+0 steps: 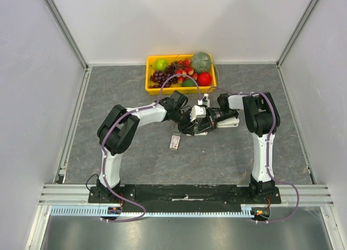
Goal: Load the staples into the stapler
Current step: Close the stapler at the center of the board, then reset both arms
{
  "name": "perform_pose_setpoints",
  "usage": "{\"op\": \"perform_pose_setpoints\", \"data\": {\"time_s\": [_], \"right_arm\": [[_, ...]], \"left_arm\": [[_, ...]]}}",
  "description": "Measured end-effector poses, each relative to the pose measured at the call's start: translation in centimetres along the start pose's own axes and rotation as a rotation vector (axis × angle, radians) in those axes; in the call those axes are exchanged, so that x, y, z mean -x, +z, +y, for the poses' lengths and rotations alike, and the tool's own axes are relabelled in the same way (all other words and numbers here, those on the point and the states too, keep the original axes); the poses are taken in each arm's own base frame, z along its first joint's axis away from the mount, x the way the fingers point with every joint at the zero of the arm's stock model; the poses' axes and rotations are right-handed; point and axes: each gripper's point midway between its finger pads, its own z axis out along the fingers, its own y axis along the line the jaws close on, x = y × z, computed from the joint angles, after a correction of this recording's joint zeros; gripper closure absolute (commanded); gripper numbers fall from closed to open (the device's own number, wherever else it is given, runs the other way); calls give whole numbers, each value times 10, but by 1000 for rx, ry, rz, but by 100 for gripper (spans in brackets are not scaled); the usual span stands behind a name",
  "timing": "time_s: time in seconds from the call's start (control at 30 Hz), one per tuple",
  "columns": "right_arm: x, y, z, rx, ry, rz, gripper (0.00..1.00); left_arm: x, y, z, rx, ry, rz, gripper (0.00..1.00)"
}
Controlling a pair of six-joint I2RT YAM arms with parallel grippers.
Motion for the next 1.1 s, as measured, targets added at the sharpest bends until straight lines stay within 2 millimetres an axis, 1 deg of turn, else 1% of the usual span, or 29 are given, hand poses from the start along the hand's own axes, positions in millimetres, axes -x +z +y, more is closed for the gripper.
{"op": "perform_pose_setpoints", "data": {"time_s": [0.13,0.23,0.3,0.33,0.37,0.4,0.43,0.5,0.53,0.57,0.6,0.63,0.7,0.8,0.87,0.93,0.97,1.0,1.07,1.1], "right_arm": [[1,-1,2,-1,-39,4,95],[1,-5,5,-42,-108,23,88],[3,-8,11,-73,-172,44,82],[5,-10,15,-82,-206,50,81],[8,-13,19,-88,-246,55,77],[10,-15,24,-94,-281,56,73],[11,-18,30,-101,-315,57,63],[11,-25,40,-120,-357,58,48],[10,-29,44,-131,-372,58,37],[10,-33,46,-143,-386,57,2],[10,-38,48,-159,-403,57,2],[11,-45,47,-188,-416,56,2],[13,-59,49,-224,-436,35,2],[18,-85,60,-306,-477,-13,2],[22,-105,74,-389,-522,-63,2],[27,-124,88,-486,-582,-119,2],[28,-136,96,-559,-616,-155,2],[28,-147,105,-641,-664,-194,2],[23,-164,124,-770,-735,-265,2],[22,-174,132,-839,-770,-303,2]], "left_arm": [[0,0,0,2,2,-2,85],[0,0,0,-1,2,-4,84],[1,-1,0,-1,2,-6,83],[1,0,-1,-2,2,-6,81],[1,-1,0,-2,2,-6,78],[1,-1,0,-2,2,-6,74],[1,-1,-1,-2,2,-6,60],[1,-1,-1,-2,2,-7,48],[2,-1,0,0,2,-7,36],[1,-1,0,3,3,-4,29],[-2,-1,0,7,0,3,17],[-5,-1,-1,6,-5,8,2],[-5,-4,-2,22,-2,6,1],[-10,-15,-7,52,-16,28,1],[-8,-25,-9,72,-21,29,1],[2,-39,-10,101,-16,13,0],[9,-49,-10,118,-11,-3,1],[20,-63,-11,141,-2,-30,0],[41,-95,-11,206,12,-89,1],[51,-114,-10,254,11,-118,1]]}}
